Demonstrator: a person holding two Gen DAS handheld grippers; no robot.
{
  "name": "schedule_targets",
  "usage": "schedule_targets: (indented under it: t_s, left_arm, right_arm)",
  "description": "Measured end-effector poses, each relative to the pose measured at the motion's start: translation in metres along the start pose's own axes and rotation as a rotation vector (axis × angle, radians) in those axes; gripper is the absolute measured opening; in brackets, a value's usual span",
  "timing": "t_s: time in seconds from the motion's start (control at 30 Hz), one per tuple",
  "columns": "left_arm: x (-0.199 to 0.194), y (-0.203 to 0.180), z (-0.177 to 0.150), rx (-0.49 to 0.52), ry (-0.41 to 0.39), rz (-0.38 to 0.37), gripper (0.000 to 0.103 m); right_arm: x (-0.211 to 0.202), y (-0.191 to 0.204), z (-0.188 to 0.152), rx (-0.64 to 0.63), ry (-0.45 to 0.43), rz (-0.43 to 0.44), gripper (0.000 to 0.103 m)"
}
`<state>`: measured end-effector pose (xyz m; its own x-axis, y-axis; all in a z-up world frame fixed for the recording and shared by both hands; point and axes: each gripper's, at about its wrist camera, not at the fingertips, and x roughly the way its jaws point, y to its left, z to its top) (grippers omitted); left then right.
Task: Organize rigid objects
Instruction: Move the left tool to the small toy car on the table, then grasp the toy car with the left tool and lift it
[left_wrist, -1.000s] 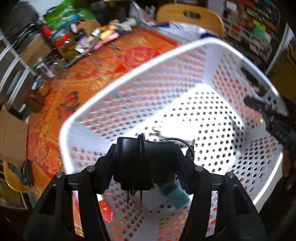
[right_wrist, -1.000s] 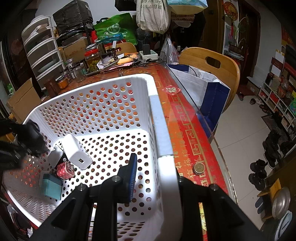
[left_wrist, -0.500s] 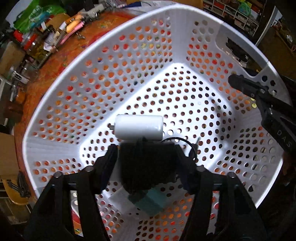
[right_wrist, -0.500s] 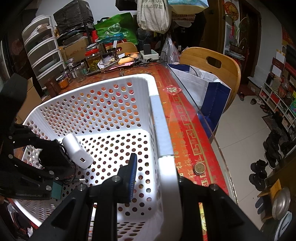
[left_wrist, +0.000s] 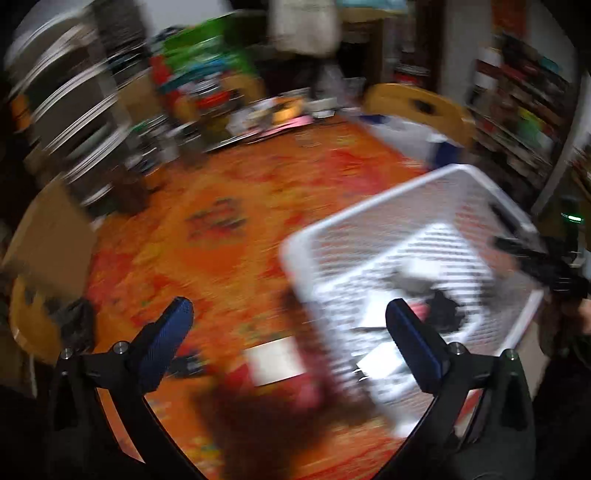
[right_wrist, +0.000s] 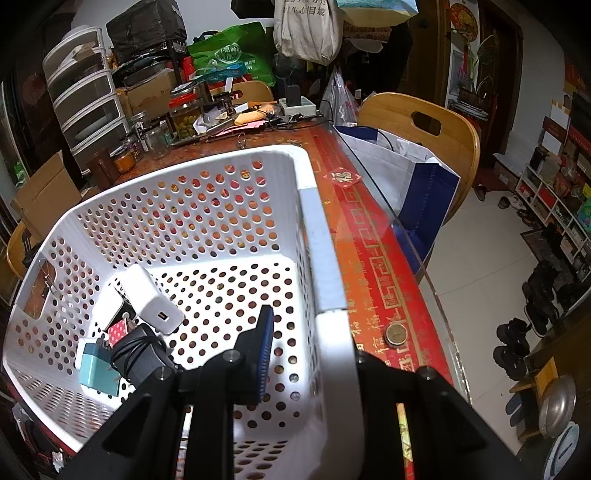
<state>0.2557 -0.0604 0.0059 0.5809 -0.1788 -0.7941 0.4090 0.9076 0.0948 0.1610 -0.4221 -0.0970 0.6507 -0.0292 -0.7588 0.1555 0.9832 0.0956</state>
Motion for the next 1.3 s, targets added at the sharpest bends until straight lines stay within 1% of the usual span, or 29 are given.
schedule_targets:
  t_s: [0.03,0.07,0.1,0.17,0.2,0.27,0.33,0.43,0.6,0.63,0.67,0.73,0.77,0.83,0.9,1.0,1.2,1.3]
  left_arm:
    - [0.011,0.023,-0.010,-0.045,0.032,0.047,0.103]
    - [0.019,0.038,-0.017,-0.075,0.053,0.073,0.103]
    - [0.036,0.059,-0.029,-0.124,0.095,0.115,0.103]
    - [0.067,0.087,-0.050,-0.189,0.175,0.160,0.103]
    - [0.086,0.100,-0.062,-0.221,0.217,0.154,0.103]
    - [0.111,0.118,-0.079,-0.283,0.265,0.103,0.103]
    - [0.130,0.138,-0.091,-0.366,0.297,0.083,0.102]
    - [0.142,0.148,-0.099,-0.405,0.305,0.067,0.101]
    - [0.153,0.145,-0.101,-0.398,0.305,0.063,0.101]
    - [0.154,0.144,-0.100,-0.397,0.303,0.064,0.098]
    - [0.153,0.143,-0.100,-0.398,0.300,0.066,0.088]
    - [0.150,0.141,-0.097,-0.400,0.286,0.073,0.072]
    - [0.156,0.134,-0.091,-0.400,0.283,0.079,0.064]
    - [0.148,0.132,-0.089,-0.403,0.262,0.091,0.064]
    - [0.136,0.128,-0.084,-0.382,0.229,0.134,0.064]
    - [0.116,0.122,-0.074,-0.366,0.191,0.139,0.064]
    - [0.083,0.118,-0.055,-0.349,0.144,0.171,0.064]
    - [0.068,0.115,-0.043,-0.337,0.120,0.176,0.064]
  right_arm:
    - [0.000,0.001,0.001,0.000,0.000,0.000,0.023]
    - [0.000,0.001,0.001,0.001,-0.001,0.000,0.023]
    - [0.000,0.001,0.001,0.002,-0.001,0.000,0.023]
    - [0.000,0.001,0.001,0.002,0.001,-0.003,0.023]
    - [0.000,0.000,0.001,0.002,0.001,-0.003,0.023]
    - [0.000,0.000,0.001,0.002,0.002,-0.004,0.023]
    - [0.000,-0.001,0.001,0.000,0.004,-0.006,0.023]
    - [-0.001,-0.002,0.000,0.002,0.007,-0.013,0.023]
    - [0.000,-0.003,-0.001,0.002,0.010,-0.020,0.023]
    - [0.000,-0.003,-0.001,0.001,0.010,-0.019,0.023]
    - [-0.001,-0.004,-0.001,0.001,0.010,-0.018,0.023]
    - [-0.001,-0.003,-0.001,0.001,0.010,-0.019,0.023]
    - [-0.001,-0.003,-0.001,0.000,0.010,-0.018,0.023]
    - [-0.001,-0.002,-0.001,-0.003,0.010,-0.017,0.023]
    - [-0.001,-0.001,-0.001,-0.006,0.010,-0.017,0.023]
    - [-0.001,-0.002,-0.001,-0.005,0.008,-0.016,0.023]
    - [-0.002,-0.003,-0.001,-0.008,0.007,-0.009,0.023]
    - [-0.002,-0.003,-0.002,-0.008,0.006,-0.010,0.023]
